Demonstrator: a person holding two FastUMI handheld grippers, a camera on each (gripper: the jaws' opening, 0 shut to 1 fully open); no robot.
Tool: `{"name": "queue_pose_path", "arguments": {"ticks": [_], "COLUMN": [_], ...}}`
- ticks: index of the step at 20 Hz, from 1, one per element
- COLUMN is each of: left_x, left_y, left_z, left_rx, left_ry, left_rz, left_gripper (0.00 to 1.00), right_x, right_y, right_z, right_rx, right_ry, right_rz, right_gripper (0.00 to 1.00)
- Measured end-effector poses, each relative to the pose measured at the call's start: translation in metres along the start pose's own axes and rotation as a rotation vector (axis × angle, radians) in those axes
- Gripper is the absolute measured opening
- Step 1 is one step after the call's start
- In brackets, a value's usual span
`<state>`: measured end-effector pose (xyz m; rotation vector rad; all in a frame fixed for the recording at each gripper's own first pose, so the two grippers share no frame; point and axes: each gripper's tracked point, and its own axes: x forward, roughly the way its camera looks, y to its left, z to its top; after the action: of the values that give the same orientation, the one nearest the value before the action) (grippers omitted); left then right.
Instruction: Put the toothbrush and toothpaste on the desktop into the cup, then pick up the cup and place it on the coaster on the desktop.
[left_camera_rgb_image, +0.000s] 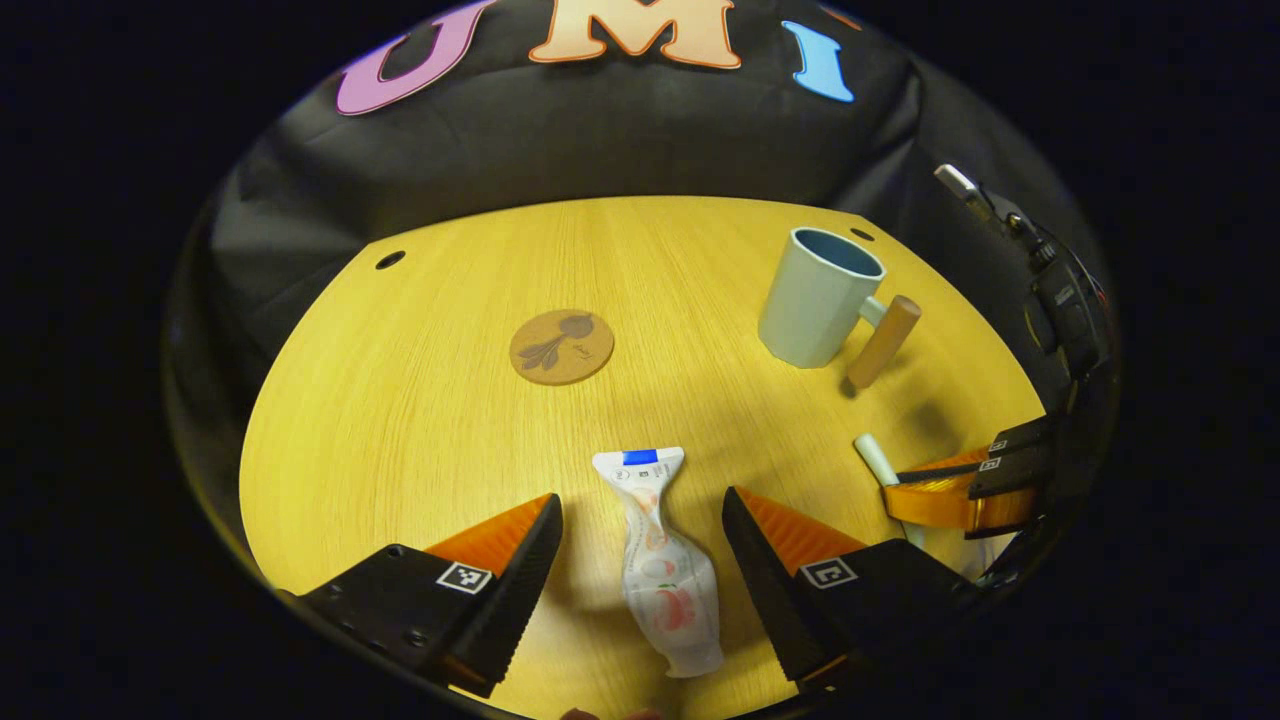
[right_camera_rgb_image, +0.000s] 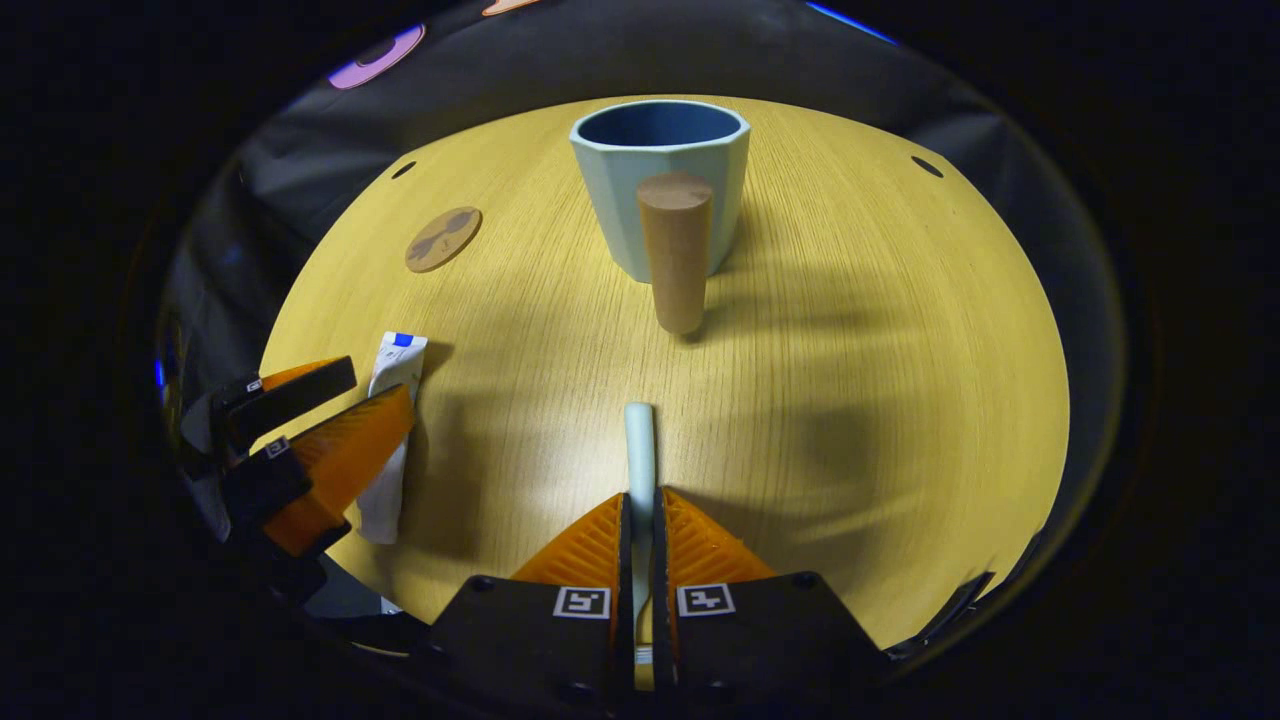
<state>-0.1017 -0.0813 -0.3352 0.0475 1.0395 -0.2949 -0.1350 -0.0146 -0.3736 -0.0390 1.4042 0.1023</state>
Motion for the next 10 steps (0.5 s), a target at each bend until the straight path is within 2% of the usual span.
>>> {"name": "queue_pose_path", "arguments": {"ticks": [6, 10], "left_x": [0.01, 0.012], "left_y": [0.003, 0.002], "left_z": [-0.014, -0.013], "left_rx": [-0.011, -0.004], "left_ry": [0.082, 0.108], "left_rz": [0.041, 0.038], "left_gripper": [0.95, 0.9], "right_x": [0.0, 0.0], "right_y": [0.001, 0.0], "right_z": [0.0, 0.0], "right_rx": [-0.008, -0.01], "right_ry": [0.007, 0.009], "right_rz": [0.016, 0.024], "right_gripper": [0.1, 0.1]}}
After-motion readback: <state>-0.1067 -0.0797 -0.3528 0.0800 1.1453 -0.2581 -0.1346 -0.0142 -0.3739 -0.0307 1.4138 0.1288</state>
